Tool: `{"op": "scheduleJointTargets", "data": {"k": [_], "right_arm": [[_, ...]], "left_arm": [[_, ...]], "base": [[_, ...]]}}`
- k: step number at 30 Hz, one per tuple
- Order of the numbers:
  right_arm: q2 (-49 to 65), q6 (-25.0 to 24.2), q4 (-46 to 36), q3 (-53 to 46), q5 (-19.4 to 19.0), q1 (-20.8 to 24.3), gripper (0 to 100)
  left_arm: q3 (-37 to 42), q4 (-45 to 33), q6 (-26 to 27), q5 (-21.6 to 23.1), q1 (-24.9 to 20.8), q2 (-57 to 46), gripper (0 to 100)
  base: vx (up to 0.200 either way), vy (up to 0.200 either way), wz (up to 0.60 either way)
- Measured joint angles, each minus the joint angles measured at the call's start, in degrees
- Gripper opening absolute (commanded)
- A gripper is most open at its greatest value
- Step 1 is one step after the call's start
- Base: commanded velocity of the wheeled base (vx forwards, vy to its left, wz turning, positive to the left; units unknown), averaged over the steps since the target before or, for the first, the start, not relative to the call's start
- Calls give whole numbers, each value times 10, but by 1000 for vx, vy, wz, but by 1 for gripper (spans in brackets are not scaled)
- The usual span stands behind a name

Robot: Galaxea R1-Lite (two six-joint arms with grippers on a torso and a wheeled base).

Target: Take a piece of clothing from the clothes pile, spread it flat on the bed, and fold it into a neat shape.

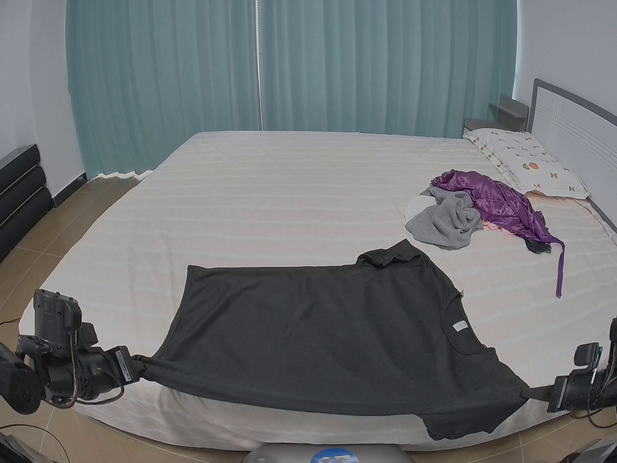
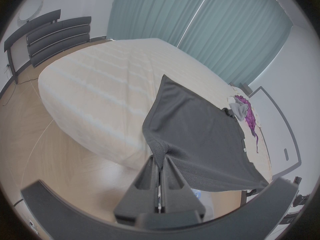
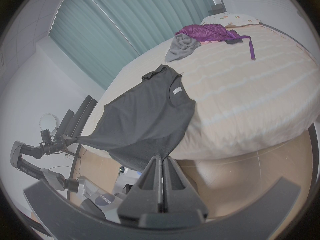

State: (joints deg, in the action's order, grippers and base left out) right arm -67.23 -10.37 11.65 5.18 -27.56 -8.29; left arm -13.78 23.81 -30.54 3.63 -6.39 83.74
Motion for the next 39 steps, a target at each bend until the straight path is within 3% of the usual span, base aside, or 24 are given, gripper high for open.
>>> {"op": "scheduleJointTargets", "data": {"k": [8,14,26,34,39], "right_arm": [[-81,0,6,81,7,9,0],[-143,-5,32,130,33,26,0],[-230,-11,73,177,61,50,0],[-270,-63,164,180,61,55,0],[-287,-69,175,180,63,63,0]], "left_arm": [[-72,0,-10,-1,0,56,0],[-105,1,-18,-2,0,95,0],[-156,-2,-20,-7,4,152,0],[-170,-3,-20,-15,4,168,0],[-155,-3,-20,-22,5,165,0]], "base": [[0,0,0],[0,0,0],[0,0,0],[0,0,0],[0,0,0]]}}
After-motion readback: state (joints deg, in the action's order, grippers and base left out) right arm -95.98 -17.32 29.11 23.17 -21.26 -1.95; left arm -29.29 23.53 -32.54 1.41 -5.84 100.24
